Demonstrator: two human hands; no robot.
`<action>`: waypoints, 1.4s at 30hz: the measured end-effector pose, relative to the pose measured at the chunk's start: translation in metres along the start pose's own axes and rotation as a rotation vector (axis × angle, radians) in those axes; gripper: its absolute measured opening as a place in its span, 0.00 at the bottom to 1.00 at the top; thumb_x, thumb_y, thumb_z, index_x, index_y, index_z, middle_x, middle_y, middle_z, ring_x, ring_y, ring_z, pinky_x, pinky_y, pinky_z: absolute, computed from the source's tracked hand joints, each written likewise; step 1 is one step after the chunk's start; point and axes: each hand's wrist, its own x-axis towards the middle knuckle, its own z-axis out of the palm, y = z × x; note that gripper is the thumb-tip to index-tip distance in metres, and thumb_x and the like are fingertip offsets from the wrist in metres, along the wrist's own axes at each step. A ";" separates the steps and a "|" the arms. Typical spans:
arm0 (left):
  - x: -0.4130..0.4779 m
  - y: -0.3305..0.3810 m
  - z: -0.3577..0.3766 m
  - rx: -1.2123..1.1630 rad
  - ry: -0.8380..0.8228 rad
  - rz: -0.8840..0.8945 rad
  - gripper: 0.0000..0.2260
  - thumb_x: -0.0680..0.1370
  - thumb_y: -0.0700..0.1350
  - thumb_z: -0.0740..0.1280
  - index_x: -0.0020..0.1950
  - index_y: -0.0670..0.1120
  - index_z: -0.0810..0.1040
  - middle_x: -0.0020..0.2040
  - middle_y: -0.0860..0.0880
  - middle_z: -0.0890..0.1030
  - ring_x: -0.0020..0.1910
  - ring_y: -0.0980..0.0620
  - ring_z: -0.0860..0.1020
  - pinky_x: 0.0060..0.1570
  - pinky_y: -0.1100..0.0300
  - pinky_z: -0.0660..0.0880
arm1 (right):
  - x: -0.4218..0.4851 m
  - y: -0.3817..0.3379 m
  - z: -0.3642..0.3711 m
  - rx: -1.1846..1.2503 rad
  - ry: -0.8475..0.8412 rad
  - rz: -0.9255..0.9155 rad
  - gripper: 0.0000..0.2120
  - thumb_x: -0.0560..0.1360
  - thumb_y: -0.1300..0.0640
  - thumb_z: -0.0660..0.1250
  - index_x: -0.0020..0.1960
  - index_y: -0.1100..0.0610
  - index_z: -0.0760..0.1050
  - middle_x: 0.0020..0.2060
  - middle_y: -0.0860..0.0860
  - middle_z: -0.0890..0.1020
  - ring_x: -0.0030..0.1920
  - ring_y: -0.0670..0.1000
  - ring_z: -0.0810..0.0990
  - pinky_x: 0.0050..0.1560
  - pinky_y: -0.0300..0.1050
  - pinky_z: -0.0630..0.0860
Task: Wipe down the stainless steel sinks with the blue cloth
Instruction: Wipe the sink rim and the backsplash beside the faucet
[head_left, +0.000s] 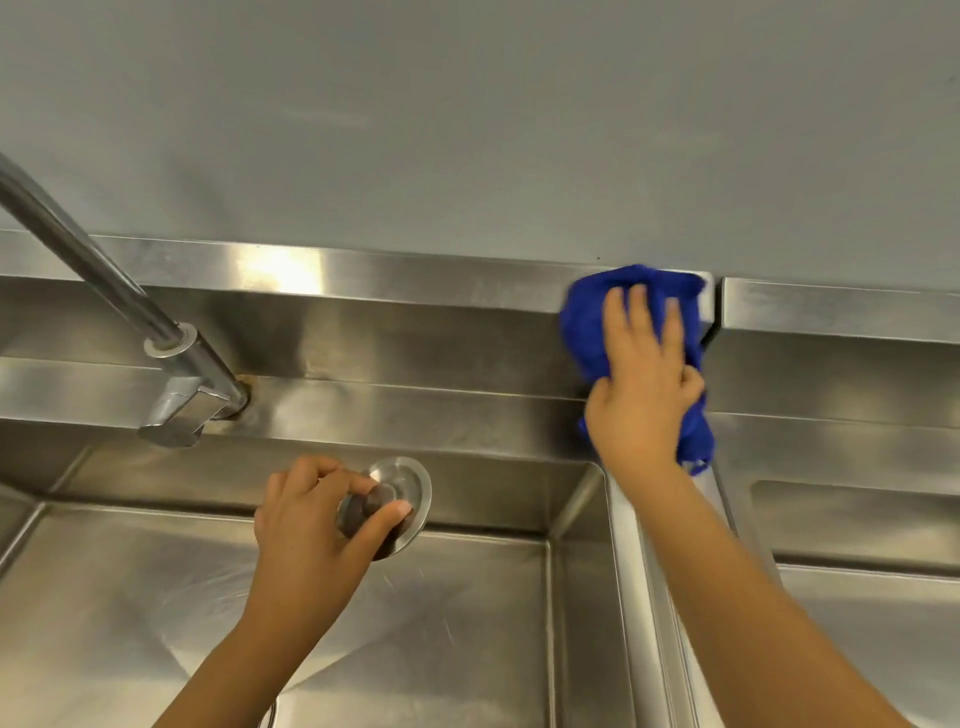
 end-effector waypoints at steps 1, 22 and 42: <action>0.000 0.003 0.001 0.003 -0.010 -0.004 0.19 0.66 0.63 0.66 0.41 0.48 0.82 0.47 0.51 0.74 0.48 0.50 0.68 0.46 0.47 0.70 | -0.005 -0.005 0.007 -0.006 -0.030 -0.100 0.43 0.70 0.70 0.65 0.78 0.47 0.50 0.78 0.46 0.52 0.77 0.54 0.46 0.62 0.60 0.64; -0.004 -0.003 0.017 -0.002 -0.056 -0.031 0.19 0.67 0.67 0.69 0.41 0.51 0.81 0.47 0.52 0.75 0.50 0.49 0.70 0.48 0.48 0.68 | -0.005 0.067 0.008 -0.262 -0.069 -0.492 0.49 0.59 0.69 0.78 0.75 0.56 0.58 0.75 0.55 0.62 0.74 0.60 0.55 0.60 0.65 0.69; -0.016 -0.053 -0.013 -0.080 0.045 -0.185 0.18 0.66 0.68 0.60 0.40 0.56 0.77 0.49 0.55 0.73 0.51 0.52 0.68 0.50 0.49 0.65 | 0.004 -0.073 0.052 -0.389 -0.064 -0.951 0.36 0.66 0.65 0.66 0.73 0.55 0.66 0.73 0.49 0.68 0.68 0.56 0.72 0.57 0.53 0.64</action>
